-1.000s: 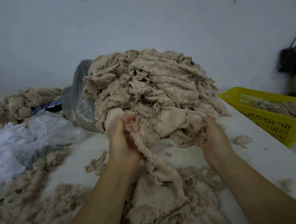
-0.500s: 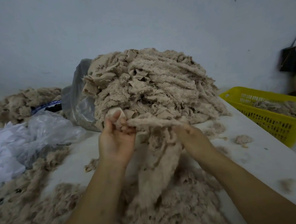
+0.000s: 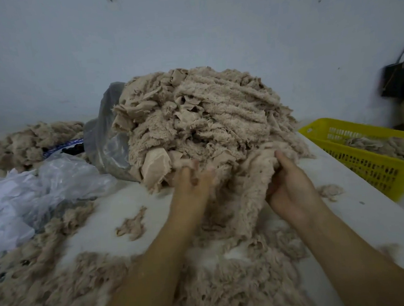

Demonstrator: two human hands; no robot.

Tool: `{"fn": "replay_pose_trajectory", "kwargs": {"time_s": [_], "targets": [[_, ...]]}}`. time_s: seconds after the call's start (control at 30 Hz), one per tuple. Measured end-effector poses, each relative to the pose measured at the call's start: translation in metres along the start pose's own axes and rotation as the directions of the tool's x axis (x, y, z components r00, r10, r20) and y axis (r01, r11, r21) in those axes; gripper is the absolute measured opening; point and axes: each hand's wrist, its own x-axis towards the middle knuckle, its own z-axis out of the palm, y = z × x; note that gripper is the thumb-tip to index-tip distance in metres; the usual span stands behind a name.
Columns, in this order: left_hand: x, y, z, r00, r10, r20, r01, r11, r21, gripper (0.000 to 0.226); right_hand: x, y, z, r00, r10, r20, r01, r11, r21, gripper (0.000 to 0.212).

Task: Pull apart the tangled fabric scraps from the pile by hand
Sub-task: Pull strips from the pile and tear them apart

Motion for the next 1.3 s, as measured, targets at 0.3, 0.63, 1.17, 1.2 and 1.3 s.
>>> {"fn": "replay_pose_trajectory", "kwargs": {"time_s": [0.3, 0.63, 1.17, 1.2, 1.3], "targets": [[-0.013, 0.003, 0.009, 0.989, 0.022, 0.146, -0.032, 0.997, 0.067, 0.028, -0.001, 0.005, 0.0, 0.995, -0.05, 0.083, 0.064, 0.983, -0.172, 0.018], [-0.016, 0.023, 0.0, 0.913, -0.11, 0.392, 0.372, 0.617, -0.694, 0.05, -0.02, 0.034, 0.009, 0.919, 0.152, 0.363, 0.114, 0.779, -0.616, 0.045], [0.008, 0.013, -0.019, 0.948, -0.31, 0.076, 0.17, 0.291, -0.941, 0.029, -0.029, 0.038, 0.02, 0.798, 0.19, 0.572, 0.334, 0.651, -0.682, 0.05], [0.009, 0.013, -0.019, 0.944, -0.324, 0.062, 0.158, 0.281, -0.946, 0.028, -0.03, 0.036, 0.021, 0.793, 0.209, 0.573, 0.32, 0.657, -0.683, 0.051], [0.012, 0.01, -0.017, 0.935, -0.351, 0.043, 0.158, 0.306, -0.939, 0.024, -0.031, 0.033, 0.02, 0.786, 0.229, 0.574, 0.301, 0.669, -0.68, 0.058]]}}
